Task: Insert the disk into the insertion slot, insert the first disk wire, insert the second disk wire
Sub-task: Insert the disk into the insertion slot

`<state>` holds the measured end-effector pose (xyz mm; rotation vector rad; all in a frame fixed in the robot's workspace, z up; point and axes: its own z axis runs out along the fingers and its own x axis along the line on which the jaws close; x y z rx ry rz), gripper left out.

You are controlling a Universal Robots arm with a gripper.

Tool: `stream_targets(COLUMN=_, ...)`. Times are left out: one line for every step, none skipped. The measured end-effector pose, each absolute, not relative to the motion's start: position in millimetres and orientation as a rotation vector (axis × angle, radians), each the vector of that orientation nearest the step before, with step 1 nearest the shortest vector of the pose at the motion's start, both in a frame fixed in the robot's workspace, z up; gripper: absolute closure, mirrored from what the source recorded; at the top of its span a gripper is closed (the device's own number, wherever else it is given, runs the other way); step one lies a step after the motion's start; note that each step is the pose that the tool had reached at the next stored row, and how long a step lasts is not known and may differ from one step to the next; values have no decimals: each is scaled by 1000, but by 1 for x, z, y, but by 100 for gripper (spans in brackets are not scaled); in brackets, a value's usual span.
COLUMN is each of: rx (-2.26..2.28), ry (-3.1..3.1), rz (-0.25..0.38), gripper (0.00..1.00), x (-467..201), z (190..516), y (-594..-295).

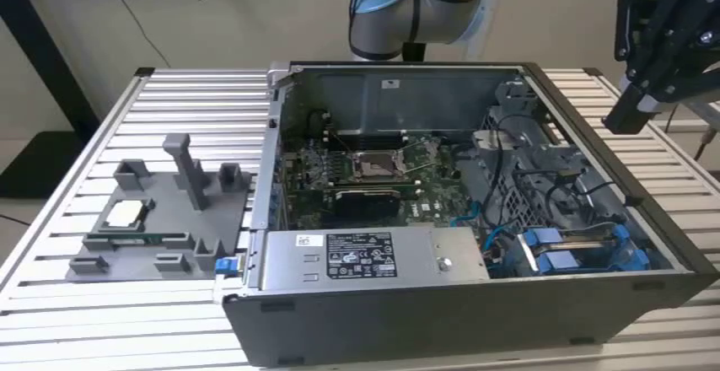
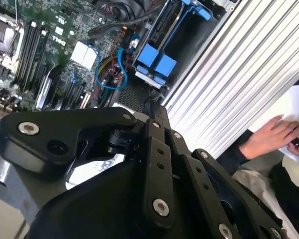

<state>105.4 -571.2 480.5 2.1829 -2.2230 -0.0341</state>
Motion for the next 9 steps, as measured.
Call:
stream_targets(rx=2184, ry=-2224, rz=-32, gripper=89, x=105, z=479, y=-571)
stream_targets(rx=2186, ry=-2226, rz=-30, gripper=89, x=105, z=478, y=-571)
stream_targets(rx=2187, ry=-2227, rz=-29, gripper=89, x=105, z=477, y=-571)
stream_targets(rx=2188, ry=-2228, rz=-28, gripper=89, x=105, z=476, y=-571)
stream_targets(rx=2190, ry=-2230, rz=-28, gripper=89, x=105, z=474, y=-571)
stream_targets(rx=2191, ry=-2231, rz=-28, gripper=89, x=105, z=473, y=-571)
stream_targets(rx=2192, ry=-2232, rz=-30, gripper=89, x=105, z=472, y=-571)
stream_targets(rx=2193, ry=-2233, rz=-31, gripper=89, x=105, z=470, y=-571)
stream_targets(rx=2194, ry=-2234, rz=-33, gripper=89, x=105, z=468, y=-571)
